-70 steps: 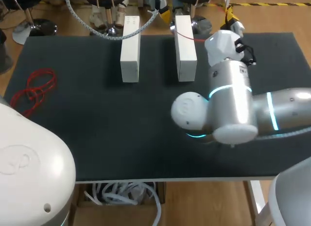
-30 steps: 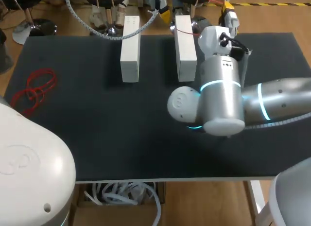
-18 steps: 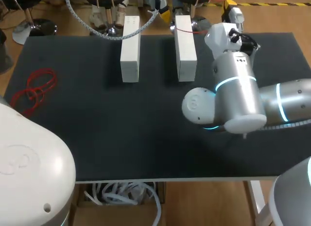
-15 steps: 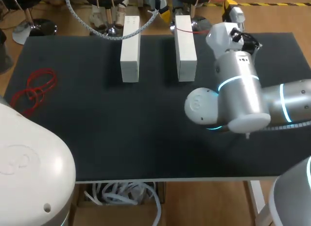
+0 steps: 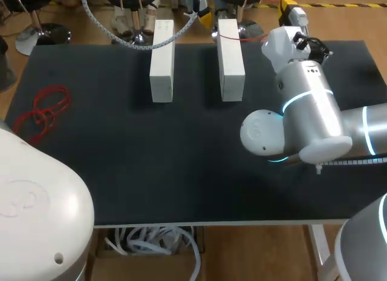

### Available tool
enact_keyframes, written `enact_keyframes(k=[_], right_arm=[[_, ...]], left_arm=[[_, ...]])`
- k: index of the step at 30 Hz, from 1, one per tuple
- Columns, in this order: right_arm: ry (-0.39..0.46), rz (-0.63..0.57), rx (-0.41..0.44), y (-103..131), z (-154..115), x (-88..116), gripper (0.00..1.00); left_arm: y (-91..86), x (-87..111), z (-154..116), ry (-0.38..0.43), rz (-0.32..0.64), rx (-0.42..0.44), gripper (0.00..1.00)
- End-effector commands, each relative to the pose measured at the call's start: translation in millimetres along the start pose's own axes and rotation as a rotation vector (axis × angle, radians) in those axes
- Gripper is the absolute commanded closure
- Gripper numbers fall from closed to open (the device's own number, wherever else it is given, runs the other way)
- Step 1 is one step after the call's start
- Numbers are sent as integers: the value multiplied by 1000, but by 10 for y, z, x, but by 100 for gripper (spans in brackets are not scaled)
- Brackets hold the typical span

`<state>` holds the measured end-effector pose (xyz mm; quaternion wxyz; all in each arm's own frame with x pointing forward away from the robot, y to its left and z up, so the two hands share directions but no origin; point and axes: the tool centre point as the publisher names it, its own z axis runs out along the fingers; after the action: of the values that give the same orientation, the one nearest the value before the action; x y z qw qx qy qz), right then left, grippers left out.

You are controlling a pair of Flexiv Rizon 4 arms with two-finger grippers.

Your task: Grab the tape and strap the tape.

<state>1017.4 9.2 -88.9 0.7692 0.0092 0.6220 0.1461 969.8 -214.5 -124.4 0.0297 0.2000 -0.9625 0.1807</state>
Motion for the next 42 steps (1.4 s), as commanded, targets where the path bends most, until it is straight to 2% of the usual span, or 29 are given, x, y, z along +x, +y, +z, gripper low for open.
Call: enact_keyframes(k=[1,8,13,20,22,26,42], right_arm=[[34,-1,-8,-25,-5,-58,100],[44,-21,-27,-12,-24,-53,100],[69,-144,-83,23,-112,-48,100],[106,-271,-121,76,-155,-86,100],[126,-347,-123,131,-149,-84,100],[147,-399,-134,220,-159,-96,100],[189,-440,-72,739,-216,-7,100]], left_arm=[[-5,4,-6,-1,-2,-3,100],[-5,4,-6,-1,-2,-3,100],[-5,4,-6,-1,-2,-3,100],[-5,4,-6,-1,-2,-3,100],[-5,4,-6,-1,-2,-3,100],[-5,4,-6,-1,-2,-3,100],[-5,4,-6,-1,-2,-3,100]])
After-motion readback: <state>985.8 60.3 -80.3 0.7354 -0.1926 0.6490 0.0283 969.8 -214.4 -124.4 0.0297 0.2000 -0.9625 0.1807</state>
